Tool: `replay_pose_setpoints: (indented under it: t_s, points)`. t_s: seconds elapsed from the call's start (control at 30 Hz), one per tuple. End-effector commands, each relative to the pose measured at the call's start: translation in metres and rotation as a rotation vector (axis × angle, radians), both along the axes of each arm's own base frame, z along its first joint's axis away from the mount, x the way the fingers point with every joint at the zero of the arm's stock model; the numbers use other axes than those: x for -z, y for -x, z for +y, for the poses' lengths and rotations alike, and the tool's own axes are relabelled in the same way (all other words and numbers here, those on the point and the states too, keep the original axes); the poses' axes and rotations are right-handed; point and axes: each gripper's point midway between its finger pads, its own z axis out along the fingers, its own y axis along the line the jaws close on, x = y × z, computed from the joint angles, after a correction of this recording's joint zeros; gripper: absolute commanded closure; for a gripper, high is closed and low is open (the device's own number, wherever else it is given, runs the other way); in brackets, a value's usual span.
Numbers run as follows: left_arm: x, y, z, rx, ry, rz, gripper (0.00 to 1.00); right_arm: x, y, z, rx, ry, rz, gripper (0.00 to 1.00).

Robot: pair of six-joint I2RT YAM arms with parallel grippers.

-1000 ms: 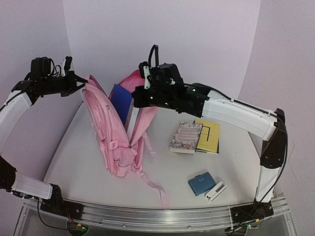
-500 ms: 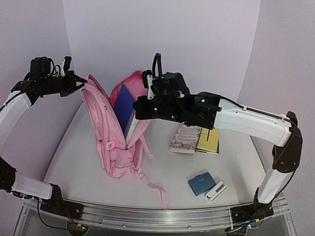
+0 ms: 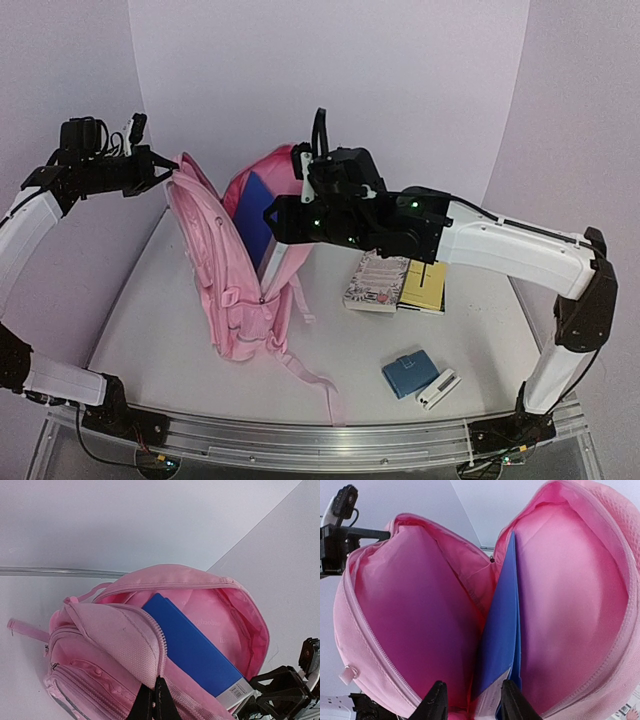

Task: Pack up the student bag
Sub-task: Place the files in the student bag, then pick up the book from the center of the board.

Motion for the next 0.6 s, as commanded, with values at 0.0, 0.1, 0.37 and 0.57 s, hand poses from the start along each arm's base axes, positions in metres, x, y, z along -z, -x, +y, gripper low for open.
replay_pose_setpoints:
  t_s: [0.0, 0.1, 0.37, 0.57]
  points:
    - [-0.009, 0.013, -0.006, 0.078, -0.031, -0.061, 1.0, -0.042, 0.018, -0.019, -0.042, -0.034, -0.03, 0.54]
    - [-0.008, 0.016, -0.007, 0.092, -0.054, -0.087, 1.0, -0.063, 0.023, -0.036, -0.026, -0.078, -0.041, 0.46]
    - [-0.006, 0.032, -0.01, 0.133, -0.059, -0.217, 1.0, -0.085, 0.008, -0.107, 0.139, -0.173, -0.016, 0.27]
    - [0.0, 0.038, -0.009, 0.135, -0.086, -0.288, 1.0, -0.02, -0.034, -0.17, 0.276, -0.143, 0.126, 0.21]
